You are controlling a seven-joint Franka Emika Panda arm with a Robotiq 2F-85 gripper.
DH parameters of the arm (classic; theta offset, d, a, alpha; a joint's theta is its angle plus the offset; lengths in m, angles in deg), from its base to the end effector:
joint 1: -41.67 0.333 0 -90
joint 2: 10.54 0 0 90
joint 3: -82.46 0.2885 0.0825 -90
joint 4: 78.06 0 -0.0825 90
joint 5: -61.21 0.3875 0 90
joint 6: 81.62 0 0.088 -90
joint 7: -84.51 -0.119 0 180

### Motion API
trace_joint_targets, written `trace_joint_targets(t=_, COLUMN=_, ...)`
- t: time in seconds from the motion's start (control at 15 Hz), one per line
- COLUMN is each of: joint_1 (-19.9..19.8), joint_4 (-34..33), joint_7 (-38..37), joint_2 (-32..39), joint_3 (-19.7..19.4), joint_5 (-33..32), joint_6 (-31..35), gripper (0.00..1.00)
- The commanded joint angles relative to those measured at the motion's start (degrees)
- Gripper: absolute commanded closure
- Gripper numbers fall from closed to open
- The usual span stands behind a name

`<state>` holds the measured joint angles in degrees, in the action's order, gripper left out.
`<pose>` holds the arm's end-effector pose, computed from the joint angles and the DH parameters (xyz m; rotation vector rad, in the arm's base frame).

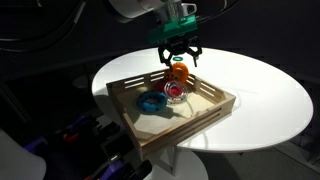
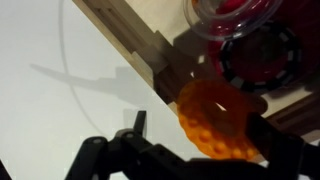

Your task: Put the orange object on top of the table

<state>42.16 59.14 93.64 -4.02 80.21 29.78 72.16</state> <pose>0.5150 -0.0023 0.2426 2.7055 0.8418 0.2012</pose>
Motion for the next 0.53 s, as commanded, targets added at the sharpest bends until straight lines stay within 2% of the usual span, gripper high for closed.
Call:
trace_joint_targets(t=0.0, joint_1=-0.08, joint_4=-1.69, joint_7=-1.24, joint_2=1.97, joint_3=-0.91, joint_5=-3.02, joint_6=1.60, gripper=0.26)
trace_joint_targets(t=0.47, joint_1=0.09, joint_4=-1.89, joint_7=-1.37, joint_2=0.94, joint_3=-1.38, joint_5=-3.78, joint_6=1.09, gripper=0.82)
